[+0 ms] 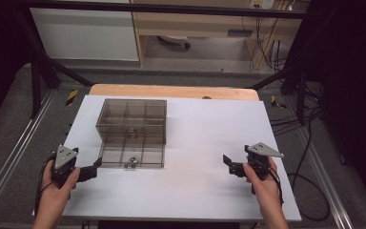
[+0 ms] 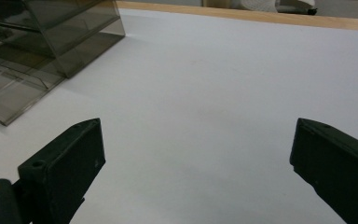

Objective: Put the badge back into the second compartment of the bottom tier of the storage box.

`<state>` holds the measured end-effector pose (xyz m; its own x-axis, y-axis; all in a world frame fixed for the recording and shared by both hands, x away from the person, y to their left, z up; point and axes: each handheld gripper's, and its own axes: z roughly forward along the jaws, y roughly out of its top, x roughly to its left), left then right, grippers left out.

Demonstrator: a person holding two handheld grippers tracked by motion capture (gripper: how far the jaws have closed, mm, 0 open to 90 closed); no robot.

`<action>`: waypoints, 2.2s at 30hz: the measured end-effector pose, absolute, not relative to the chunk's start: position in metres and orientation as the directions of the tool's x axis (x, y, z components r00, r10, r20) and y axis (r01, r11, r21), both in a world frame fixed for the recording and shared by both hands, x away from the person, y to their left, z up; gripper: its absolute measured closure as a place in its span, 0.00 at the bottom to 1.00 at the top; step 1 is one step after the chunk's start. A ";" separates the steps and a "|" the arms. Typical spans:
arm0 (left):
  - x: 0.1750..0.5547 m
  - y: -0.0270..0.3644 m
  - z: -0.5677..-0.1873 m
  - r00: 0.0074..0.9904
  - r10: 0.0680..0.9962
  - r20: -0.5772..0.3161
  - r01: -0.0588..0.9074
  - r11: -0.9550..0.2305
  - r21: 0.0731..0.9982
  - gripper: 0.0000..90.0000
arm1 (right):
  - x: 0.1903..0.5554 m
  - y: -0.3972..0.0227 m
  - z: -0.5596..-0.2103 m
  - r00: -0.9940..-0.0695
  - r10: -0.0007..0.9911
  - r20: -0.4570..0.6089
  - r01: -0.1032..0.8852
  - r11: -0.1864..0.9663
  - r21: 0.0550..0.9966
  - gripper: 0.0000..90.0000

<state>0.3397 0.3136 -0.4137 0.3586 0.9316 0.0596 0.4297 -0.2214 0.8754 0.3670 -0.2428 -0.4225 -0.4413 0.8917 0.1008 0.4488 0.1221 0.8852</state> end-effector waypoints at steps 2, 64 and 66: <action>0.337 0.314 -0.409 0.354 0.934 0.046 0.429 -0.206 0.879 0.08 | 0.367 -0.245 -0.424 -0.433 0.896 0.100 0.450 0.119 0.885 0.04; 0.331 0.256 -0.435 0.580 0.814 -0.007 0.597 -0.420 0.684 1.00 | 0.370 -0.237 -0.437 -0.478 0.871 0.109 0.531 0.188 0.826 0.04; 0.332 0.255 -0.437 0.580 0.814 -0.009 0.599 -0.420 0.682 1.00 | 0.371 -0.237 -0.437 -0.477 0.872 0.108 0.530 0.188 0.827 0.03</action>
